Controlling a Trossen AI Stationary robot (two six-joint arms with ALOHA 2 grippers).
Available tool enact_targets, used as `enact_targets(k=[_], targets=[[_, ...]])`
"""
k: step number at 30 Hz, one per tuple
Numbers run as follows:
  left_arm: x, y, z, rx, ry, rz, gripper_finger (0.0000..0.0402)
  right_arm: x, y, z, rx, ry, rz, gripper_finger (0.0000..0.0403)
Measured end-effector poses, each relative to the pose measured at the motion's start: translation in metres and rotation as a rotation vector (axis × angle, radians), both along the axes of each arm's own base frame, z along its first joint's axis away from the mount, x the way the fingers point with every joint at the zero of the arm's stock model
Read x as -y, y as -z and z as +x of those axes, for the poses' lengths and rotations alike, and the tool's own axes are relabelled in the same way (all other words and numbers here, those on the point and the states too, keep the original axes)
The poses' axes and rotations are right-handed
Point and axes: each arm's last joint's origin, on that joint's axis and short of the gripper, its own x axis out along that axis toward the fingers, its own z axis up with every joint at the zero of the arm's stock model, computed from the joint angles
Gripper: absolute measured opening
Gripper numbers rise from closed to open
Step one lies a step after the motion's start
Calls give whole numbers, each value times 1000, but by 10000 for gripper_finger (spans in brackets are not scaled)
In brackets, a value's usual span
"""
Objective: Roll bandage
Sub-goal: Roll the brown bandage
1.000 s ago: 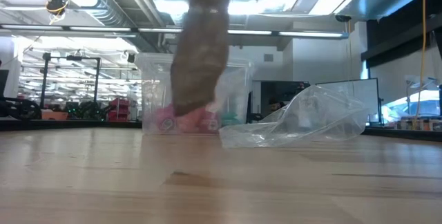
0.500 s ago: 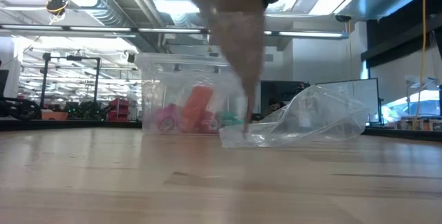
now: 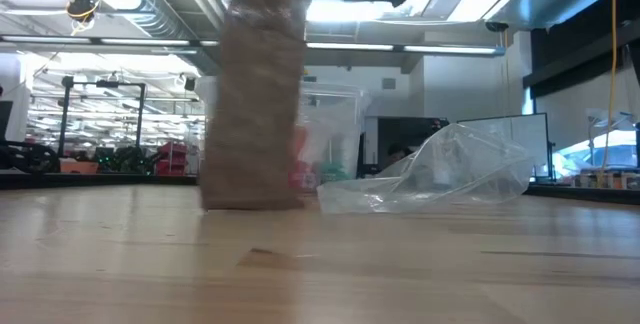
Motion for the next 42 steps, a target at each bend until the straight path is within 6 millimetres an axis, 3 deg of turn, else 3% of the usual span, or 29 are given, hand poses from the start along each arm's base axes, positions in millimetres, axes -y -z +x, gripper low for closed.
enact_targets(k=[6,14,23,30,37,42], targets=[[0,-4,0,41,8,-19,0,15,-30,-22,2,56,-93,301],[9,-12,-3,110,142,0,0,38,-27,-16,12,29,-24,301],[16,-10,-7,65,100,63,0,57,13,-15,142,67,143,301],[16,-12,-7,71,96,80,0,55,38,-22,317,71,319,301],[16,-12,-7,79,96,74,0,54,62,-7,345,54,339,301],[15,-15,-8,99,92,70,0,39,68,0,418,-69,370,301]])
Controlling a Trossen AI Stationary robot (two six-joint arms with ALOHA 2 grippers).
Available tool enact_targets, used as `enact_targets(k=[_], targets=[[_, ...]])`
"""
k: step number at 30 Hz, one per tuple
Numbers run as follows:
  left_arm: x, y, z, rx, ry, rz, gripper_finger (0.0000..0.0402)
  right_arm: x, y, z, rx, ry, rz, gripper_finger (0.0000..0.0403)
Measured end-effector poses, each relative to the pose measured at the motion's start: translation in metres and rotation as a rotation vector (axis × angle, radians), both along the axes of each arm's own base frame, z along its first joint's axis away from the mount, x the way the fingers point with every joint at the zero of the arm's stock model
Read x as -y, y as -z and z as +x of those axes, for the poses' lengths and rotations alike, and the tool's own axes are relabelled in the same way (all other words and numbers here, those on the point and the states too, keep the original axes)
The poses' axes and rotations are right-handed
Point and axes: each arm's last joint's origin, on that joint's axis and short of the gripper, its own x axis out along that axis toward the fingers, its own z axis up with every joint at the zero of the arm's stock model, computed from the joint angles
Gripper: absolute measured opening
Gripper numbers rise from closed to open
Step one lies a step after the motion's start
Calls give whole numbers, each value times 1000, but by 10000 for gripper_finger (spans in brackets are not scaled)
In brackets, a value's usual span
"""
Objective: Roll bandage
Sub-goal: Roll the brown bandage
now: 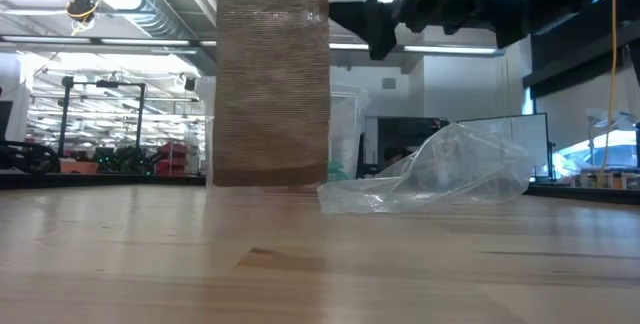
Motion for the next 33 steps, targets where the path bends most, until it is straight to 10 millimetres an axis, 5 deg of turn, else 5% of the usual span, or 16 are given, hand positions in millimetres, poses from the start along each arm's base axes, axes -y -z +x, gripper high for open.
enact_targets(k=[11,16,24,33], targets=[[-1,-2,0,21,3,-6,0,-5,10,14,1,88,-36,279],[-1,-6,-1,56,17,-13,0,-8,8,27,24,73,-70,201],[-2,-12,-3,112,24,-29,0,-7,12,29,-4,67,-163,13],[-6,-29,-18,245,106,-12,0,-6,24,29,-90,88,-183,13]])
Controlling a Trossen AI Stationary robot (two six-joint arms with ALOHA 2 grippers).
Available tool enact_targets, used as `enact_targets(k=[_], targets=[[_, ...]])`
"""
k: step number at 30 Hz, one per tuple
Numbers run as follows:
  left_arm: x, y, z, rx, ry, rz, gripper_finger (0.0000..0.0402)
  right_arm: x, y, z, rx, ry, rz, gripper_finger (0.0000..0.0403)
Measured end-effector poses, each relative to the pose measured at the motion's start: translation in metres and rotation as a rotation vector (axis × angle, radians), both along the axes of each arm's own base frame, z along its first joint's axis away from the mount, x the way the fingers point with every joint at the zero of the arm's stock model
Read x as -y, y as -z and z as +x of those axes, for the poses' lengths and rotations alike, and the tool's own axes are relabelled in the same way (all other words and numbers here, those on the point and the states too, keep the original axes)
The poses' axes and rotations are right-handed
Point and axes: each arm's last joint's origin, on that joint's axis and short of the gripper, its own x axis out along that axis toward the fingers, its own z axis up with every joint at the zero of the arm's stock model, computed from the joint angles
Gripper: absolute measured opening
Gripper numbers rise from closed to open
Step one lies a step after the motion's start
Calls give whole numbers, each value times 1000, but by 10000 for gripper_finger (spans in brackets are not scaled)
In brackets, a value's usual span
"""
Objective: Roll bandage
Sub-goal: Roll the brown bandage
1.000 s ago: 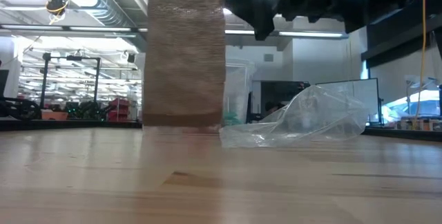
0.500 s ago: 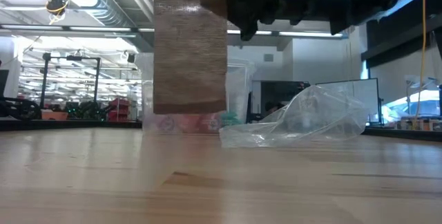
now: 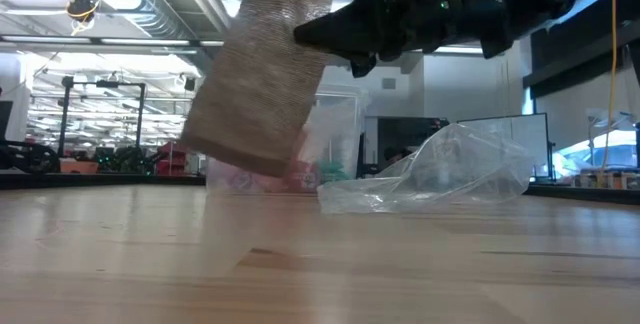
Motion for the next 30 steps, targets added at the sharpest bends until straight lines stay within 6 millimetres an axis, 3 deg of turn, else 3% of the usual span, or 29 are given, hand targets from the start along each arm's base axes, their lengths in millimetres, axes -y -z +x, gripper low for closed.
enact_targets(k=[14,24,30], targets=[[1,23,10,-206,-5,-38,0,0,-4,-1,4,0,57,32],[0,26,11,-233,-49,-56,0,10,-38,-17,15,39,-34,170],[0,26,11,-233,-53,-45,0,13,-63,-41,-52,58,-67,215]])
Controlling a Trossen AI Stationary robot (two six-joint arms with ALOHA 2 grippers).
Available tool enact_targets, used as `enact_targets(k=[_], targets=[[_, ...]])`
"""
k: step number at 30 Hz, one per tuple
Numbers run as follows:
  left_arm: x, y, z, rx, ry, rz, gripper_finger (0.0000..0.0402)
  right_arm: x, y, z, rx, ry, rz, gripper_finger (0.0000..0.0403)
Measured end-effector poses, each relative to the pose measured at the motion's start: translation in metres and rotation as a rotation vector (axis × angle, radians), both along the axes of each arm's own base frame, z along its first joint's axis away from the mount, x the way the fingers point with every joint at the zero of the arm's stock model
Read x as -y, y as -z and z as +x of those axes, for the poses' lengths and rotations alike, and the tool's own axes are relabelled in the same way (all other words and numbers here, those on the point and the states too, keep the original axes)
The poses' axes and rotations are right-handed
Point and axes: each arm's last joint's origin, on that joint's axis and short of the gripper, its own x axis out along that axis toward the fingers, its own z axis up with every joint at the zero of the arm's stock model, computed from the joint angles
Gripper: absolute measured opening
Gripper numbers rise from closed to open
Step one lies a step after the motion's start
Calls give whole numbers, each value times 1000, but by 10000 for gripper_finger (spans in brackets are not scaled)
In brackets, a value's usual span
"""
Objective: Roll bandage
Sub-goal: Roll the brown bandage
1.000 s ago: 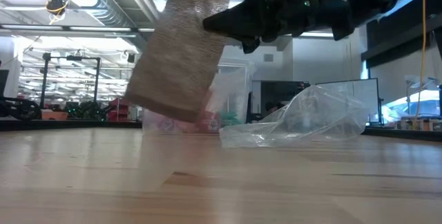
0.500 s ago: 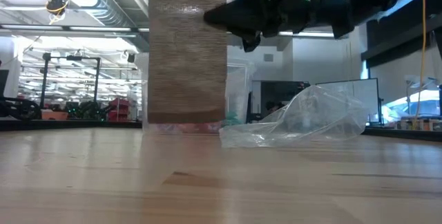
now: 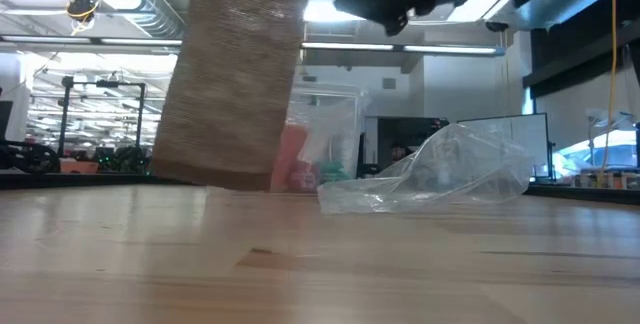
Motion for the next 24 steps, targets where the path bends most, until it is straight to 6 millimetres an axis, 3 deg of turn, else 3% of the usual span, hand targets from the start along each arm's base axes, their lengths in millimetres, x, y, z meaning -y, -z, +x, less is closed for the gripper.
enact_targets(k=[9,14,24], targets=[[0,-2,0,23,1,-13,0,6,-32,-48,-109,39,-36,222],[0,-2,0,24,2,-18,0,5,-39,-54,-81,-20,-24,223],[0,-1,0,26,9,-43,0,5,0,-53,139,7,62,223]])
